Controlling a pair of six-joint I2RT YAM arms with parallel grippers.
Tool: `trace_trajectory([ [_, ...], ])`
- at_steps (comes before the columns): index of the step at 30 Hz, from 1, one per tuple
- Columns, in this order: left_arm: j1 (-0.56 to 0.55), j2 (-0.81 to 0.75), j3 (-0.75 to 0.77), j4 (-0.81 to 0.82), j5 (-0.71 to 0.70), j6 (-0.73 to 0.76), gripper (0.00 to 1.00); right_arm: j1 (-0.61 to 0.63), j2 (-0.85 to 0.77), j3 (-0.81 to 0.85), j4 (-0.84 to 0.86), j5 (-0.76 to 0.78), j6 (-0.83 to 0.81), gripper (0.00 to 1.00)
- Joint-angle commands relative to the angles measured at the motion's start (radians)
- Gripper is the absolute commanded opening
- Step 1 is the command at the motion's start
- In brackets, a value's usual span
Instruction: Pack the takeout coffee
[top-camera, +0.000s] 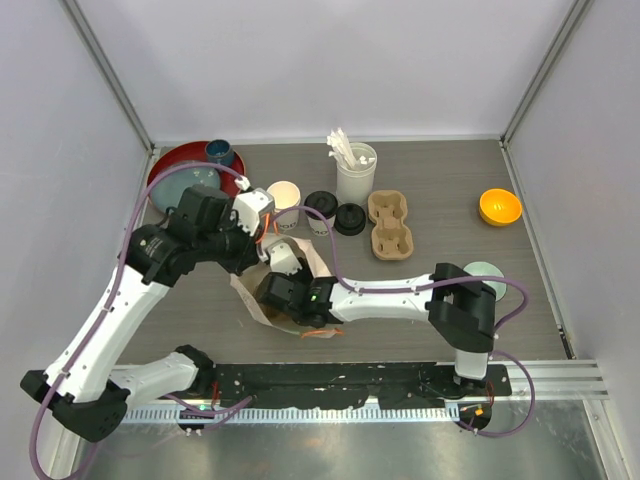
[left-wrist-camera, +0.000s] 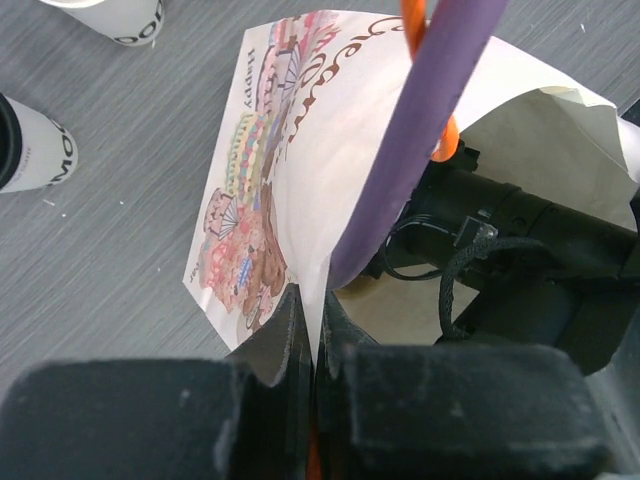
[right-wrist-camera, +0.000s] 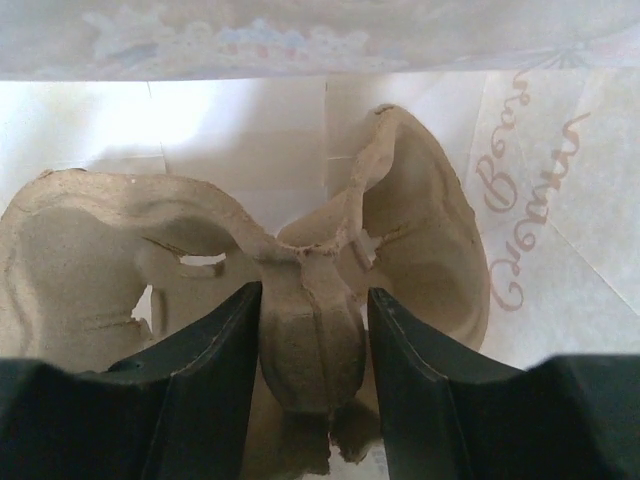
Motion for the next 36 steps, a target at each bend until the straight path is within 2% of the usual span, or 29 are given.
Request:
trace_trajectory([
  [1,-0.028,-0.033,0.006,0.065,0.251,-0.025,0.0,-0.026,0.001,-0.079,0.223,-0.07,-0.106,0.54],
  [4,-0.028,-0.033,0.018,0.063,0.263,-0.027,0.0,-0.046,0.056,-0.029,0.137,-0.062,-0.079,0.59],
  [8,-0.026,-0.032,0.032,0.054,0.267,-0.024,0.0,-0.051,0.095,-0.016,0.094,-0.08,-0.071,0.75],
  [12,-0.028,-0.036,0.019,0.045,0.232,-0.004,0.0,-0.042,0.043,-0.012,0.097,-0.081,-0.083,0.8],
  [13,-0.026,-0.038,0.015,0.043,0.223,0.007,0.0,-0.039,0.029,-0.009,0.1,-0.073,-0.092,0.87],
  [19,-0.026,-0.032,0.011,0.01,0.108,0.041,0.0,0.026,-0.112,0.024,0.126,-0.037,-0.207,0.89],
  [24,-0.028,-0.023,0.006,-0.015,0.025,0.056,0.0,0.044,-0.239,-0.053,0.22,-0.094,-0.23,0.89],
  [29,-0.028,0.0,0.006,-0.022,-0.004,0.059,0.0,0.043,-0.336,-0.12,0.264,-0.071,-0.223,0.9],
  [36,-0.025,0.036,0.032,-0.029,0.008,0.059,0.0,0.056,-0.381,-0.136,0.29,-0.077,-0.281,0.9],
])
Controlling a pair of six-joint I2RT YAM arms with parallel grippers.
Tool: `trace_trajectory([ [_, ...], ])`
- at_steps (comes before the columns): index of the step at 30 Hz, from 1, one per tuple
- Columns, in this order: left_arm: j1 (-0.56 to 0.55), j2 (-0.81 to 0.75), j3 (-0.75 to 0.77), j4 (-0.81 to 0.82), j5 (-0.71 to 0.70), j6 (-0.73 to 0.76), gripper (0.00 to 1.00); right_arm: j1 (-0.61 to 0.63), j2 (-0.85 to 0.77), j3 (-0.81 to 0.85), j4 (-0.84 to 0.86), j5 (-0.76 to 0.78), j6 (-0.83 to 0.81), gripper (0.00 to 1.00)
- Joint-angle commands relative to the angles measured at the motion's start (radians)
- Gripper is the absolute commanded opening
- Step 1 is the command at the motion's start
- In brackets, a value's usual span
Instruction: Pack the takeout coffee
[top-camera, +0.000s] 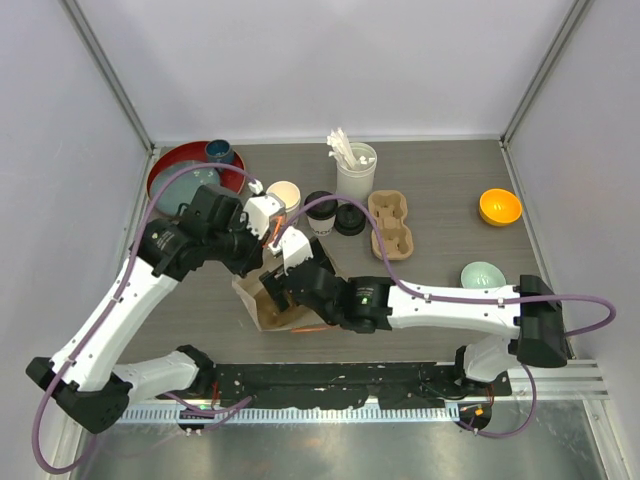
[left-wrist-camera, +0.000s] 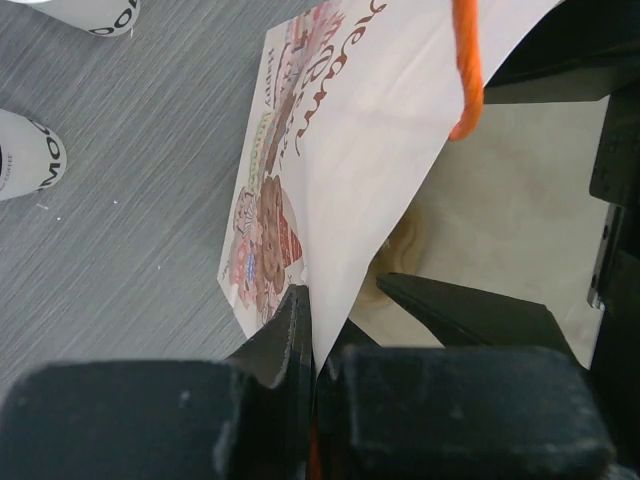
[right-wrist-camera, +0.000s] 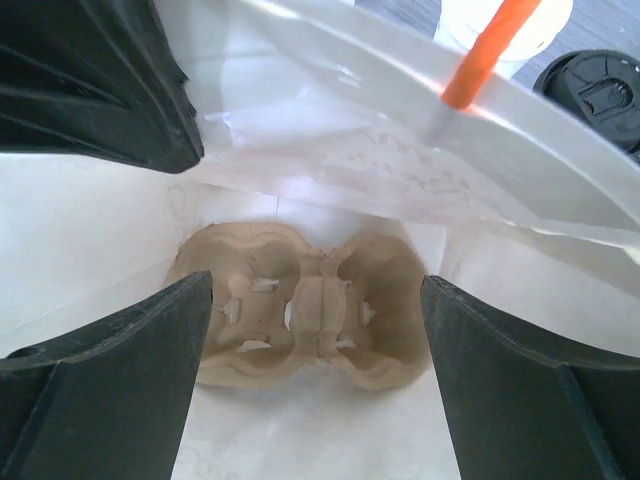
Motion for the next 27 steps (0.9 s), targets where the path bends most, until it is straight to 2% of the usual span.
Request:
trace_trajectory([
  [1,0.001,-0.008,0.03,0.005,0.015,0.01,0.0,0.006,-0.035,-0.003,0.062,-0.002,-0.041,0.9],
  [5,0.001,-0.02,0.033,0.0,0.028,0.033,0.0,0.008,-0.108,0.019,0.06,-0.049,-0.023,0.9],
  [9,0.001,-0.019,0.047,-0.017,0.08,0.048,0.0,0.008,-0.196,0.079,0.043,-0.17,-0.012,0.9],
  [13,0.001,-0.008,0.058,-0.023,0.127,0.056,0.0,0.008,-0.265,0.13,0.003,-0.412,-0.005,0.89],
  [16,0.001,-0.008,0.058,-0.028,0.143,0.062,0.0,0.008,-0.318,0.141,0.011,-0.47,0.021,0.89],
  [21,0.001,-0.015,0.059,-0.049,0.171,0.079,0.0,0.008,-0.409,0.208,-0.078,-0.263,0.093,0.88],
  [27,0.003,-0.012,0.073,-0.1,0.234,0.128,0.0,-0.006,-0.374,0.331,-0.398,0.065,0.169,0.89],
])
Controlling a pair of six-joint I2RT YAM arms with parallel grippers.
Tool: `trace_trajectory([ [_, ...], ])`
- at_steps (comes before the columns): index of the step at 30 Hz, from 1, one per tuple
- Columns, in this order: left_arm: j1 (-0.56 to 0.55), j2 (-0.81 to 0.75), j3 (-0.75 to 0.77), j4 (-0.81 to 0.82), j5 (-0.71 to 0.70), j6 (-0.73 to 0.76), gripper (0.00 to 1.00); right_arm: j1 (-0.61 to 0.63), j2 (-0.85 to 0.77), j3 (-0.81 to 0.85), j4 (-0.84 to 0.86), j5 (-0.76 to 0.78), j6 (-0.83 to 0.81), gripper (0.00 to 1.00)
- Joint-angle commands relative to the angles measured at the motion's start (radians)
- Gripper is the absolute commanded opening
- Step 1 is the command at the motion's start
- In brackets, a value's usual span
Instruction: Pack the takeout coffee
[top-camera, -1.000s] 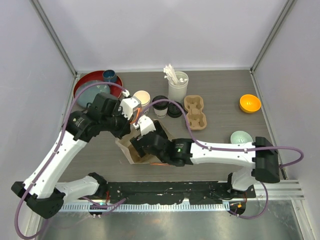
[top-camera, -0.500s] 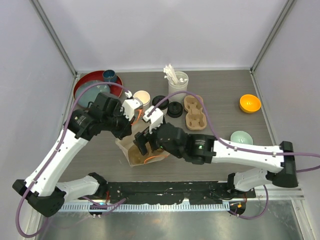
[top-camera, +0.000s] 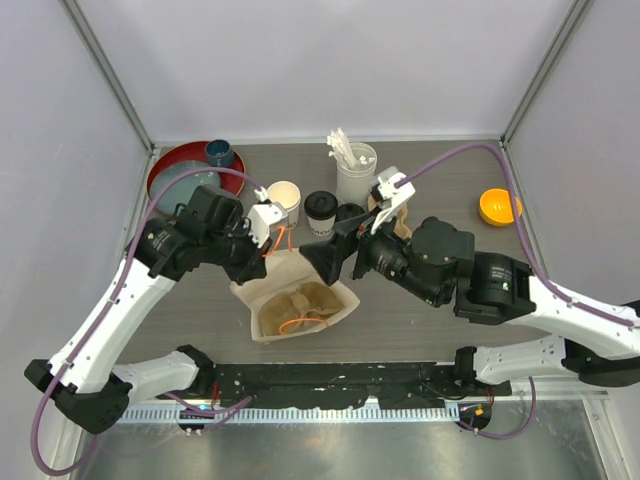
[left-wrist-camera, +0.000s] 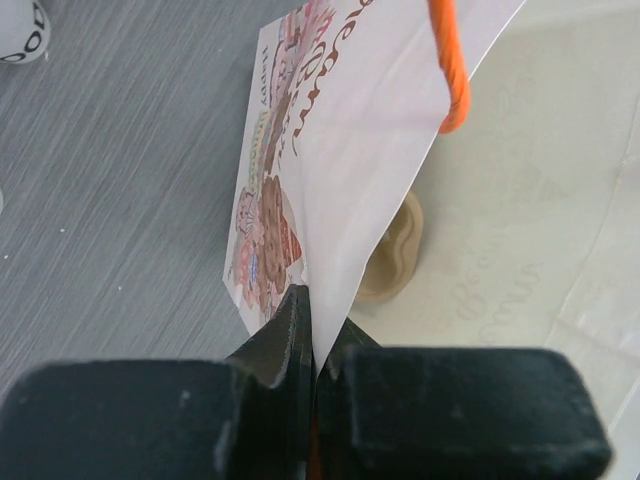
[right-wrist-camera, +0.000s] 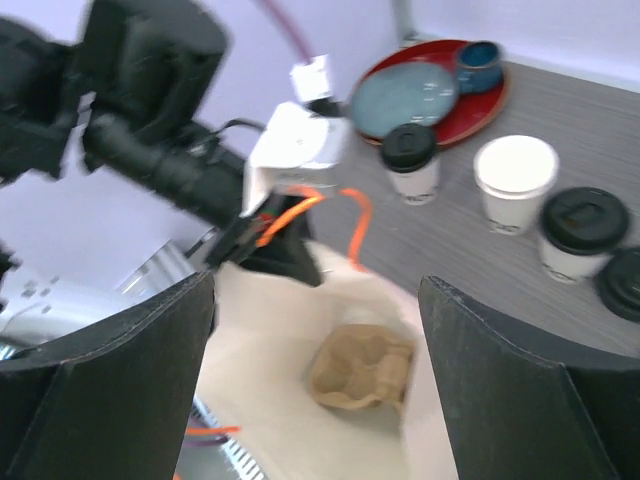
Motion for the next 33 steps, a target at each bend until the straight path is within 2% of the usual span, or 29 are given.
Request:
trace_trajectory([
  [1,0.003,-0.014,0.057,-0.05,0.099,0.061,0.0,-0.026,0.024,0.088,-0.242,0.266,0.087,0.89],
  [2,0.003,-0.006,0.07,-0.059,0.119,0.068,0.0,-0.046,0.024,0.105,-0.263,0.277,0.098,0.9],
  [6,0.003,0.016,0.112,-0.111,0.159,0.105,0.0,-0.299,0.005,0.102,-0.342,0.191,0.107,0.92],
  [7,0.003,0.019,0.12,-0.117,0.164,0.111,0.0,-0.403,0.004,0.094,-0.345,0.149,0.093,0.92],
  [10,0.0,0.025,0.133,-0.127,0.181,0.124,0.0,-0.584,0.056,0.082,-0.383,0.049,0.051,0.91],
  [14,0.001,0.032,0.131,-0.12,0.147,0.131,0.0,-0.707,0.134,-0.002,-0.385,-0.008,0.006,0.91],
  [17,-0.002,0.036,0.143,-0.143,0.151,0.154,0.0,-0.741,0.162,-0.091,-0.373,-0.048,-0.003,0.91],
  [19,-0.005,0.048,0.154,-0.182,0.2,0.183,0.0,-0.743,0.162,-0.149,-0.302,-0.098,-0.025,0.89],
  [22,-0.006,0.069,0.16,-0.238,0.268,0.222,0.0,-0.741,0.174,-0.26,-0.172,-0.22,-0.034,0.83],
  [24,-0.008,0.098,0.159,-0.245,0.297,0.219,0.0,-0.741,0.217,-0.308,-0.094,-0.263,-0.042,0.75],
  [27,-0.006,0.147,0.152,-0.232,0.29,0.217,0.0,-0.741,0.277,-0.319,-0.032,-0.252,-0.069,0.7],
  [33,-0.006,0.218,0.178,-0.18,0.201,0.236,0.0,-0.743,0.473,-0.268,-0.038,-0.149,-0.151,0.68],
])
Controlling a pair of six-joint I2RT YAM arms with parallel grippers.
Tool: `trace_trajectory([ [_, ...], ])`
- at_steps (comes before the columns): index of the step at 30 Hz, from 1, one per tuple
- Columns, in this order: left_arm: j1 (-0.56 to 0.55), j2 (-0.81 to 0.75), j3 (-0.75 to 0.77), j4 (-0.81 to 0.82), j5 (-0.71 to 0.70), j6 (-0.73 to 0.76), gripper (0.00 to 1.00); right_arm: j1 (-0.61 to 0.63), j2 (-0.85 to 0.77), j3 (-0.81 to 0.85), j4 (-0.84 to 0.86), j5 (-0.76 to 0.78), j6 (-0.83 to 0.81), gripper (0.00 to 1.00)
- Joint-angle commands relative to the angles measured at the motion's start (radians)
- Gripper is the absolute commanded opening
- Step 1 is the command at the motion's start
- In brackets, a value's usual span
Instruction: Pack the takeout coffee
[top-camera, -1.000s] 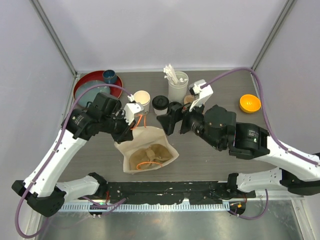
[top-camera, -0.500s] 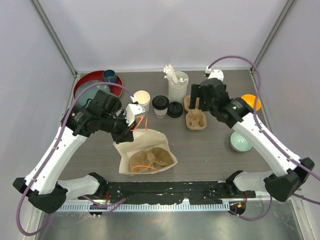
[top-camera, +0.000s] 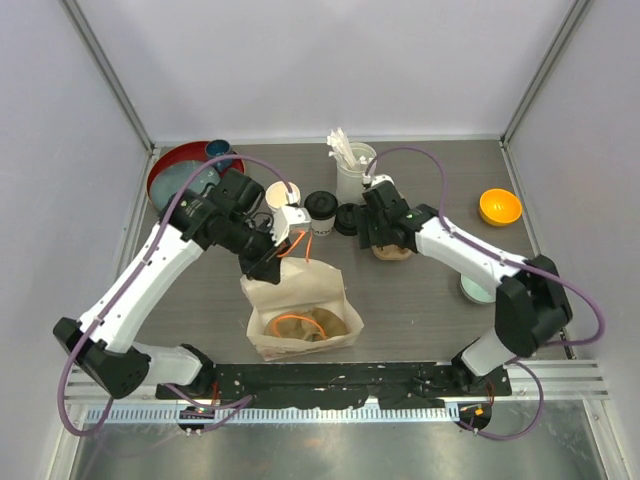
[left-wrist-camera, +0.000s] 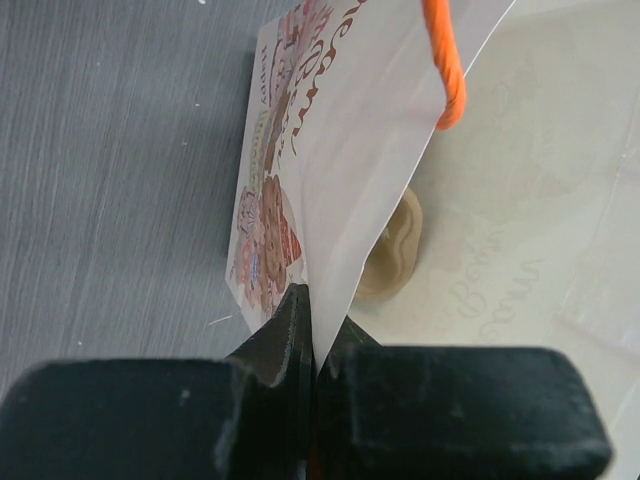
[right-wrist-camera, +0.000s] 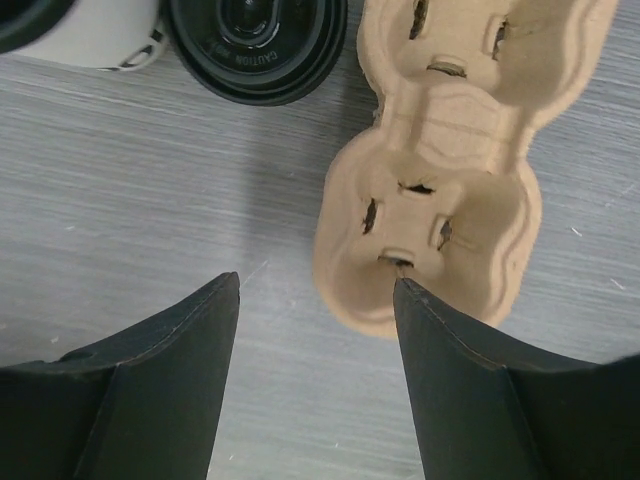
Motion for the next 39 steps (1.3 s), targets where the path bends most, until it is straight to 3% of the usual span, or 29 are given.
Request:
trace_trajectory([
  [1,-0.003,0.037,0.066,-0.019,-0.039,0.029,0.0,0.001,0.108,0.052,0.072,0.046,-0.08,0.68],
  [7,-0.005,0.094,0.117,0.015,-0.038,0.08,0.0,-0.003,0.249,0.066,0.097,0.093,-0.103,0.58],
  [14,-0.003,0.143,0.148,0.058,-0.001,0.121,0.0,-0.069,0.218,0.005,0.094,0.122,-0.102,0.32],
  [24,-0.005,0.243,0.22,0.112,0.011,0.115,0.0,-0.258,0.174,-0.034,0.097,0.099,-0.169,0.2],
  [27,-0.005,0.257,0.22,0.119,0.01,0.12,0.0,-0.307,0.166,-0.034,0.121,0.073,-0.203,0.22],
  [31,-0.005,0.275,0.227,0.125,0.037,0.141,0.0,-0.308,0.174,-0.006,0.109,0.104,-0.226,0.4],
  [39,-0.006,0.298,0.225,0.073,0.017,0.164,0.0,-0.307,0.136,0.046,0.046,0.102,-0.227,0.61],
])
